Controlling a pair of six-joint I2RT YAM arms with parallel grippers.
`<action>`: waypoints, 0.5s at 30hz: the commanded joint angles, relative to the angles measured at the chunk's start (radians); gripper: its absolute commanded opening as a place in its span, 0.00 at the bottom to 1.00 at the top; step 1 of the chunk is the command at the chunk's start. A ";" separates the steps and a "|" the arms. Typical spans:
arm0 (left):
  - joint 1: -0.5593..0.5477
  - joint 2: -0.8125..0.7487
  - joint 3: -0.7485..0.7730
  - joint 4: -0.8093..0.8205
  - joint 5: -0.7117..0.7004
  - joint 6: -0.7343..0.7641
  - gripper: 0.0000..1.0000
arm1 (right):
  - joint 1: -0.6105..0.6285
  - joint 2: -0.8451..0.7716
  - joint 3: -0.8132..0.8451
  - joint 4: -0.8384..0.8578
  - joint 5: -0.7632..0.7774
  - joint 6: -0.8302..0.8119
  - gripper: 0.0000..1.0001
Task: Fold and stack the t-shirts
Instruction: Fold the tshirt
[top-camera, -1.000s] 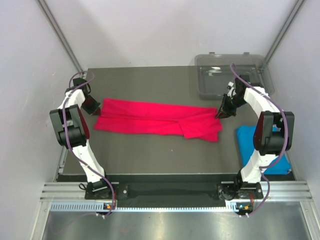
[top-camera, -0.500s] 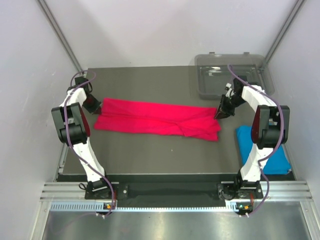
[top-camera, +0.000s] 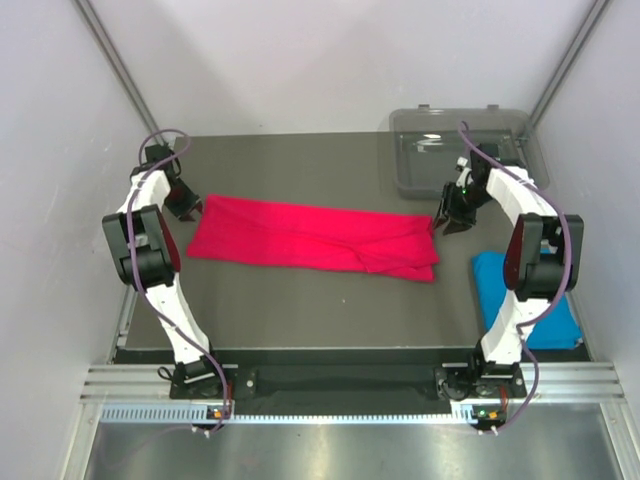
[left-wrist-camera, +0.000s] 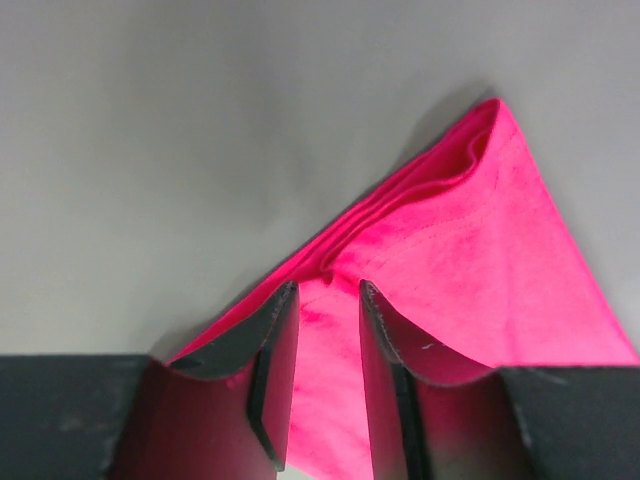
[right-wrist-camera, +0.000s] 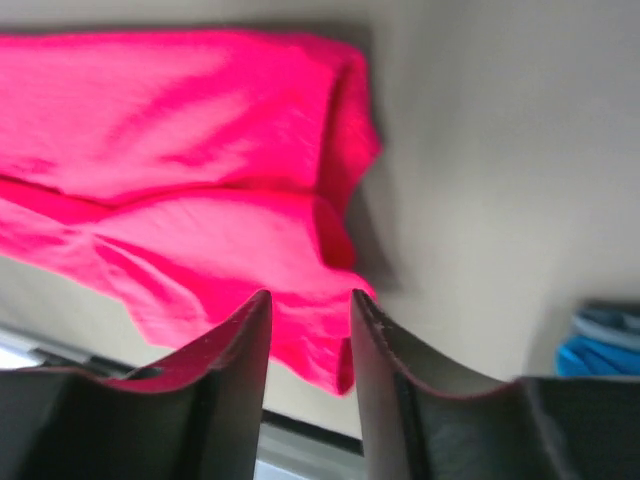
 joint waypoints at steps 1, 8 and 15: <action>0.002 -0.150 -0.051 0.008 0.009 0.024 0.36 | -0.013 -0.171 -0.100 -0.022 0.062 -0.027 0.41; 0.005 -0.417 -0.380 0.081 0.084 -0.019 0.38 | -0.013 -0.405 -0.425 0.131 -0.052 0.045 0.45; 0.012 -0.467 -0.502 0.153 0.205 -0.025 0.34 | -0.013 -0.445 -0.559 0.236 -0.159 0.085 0.32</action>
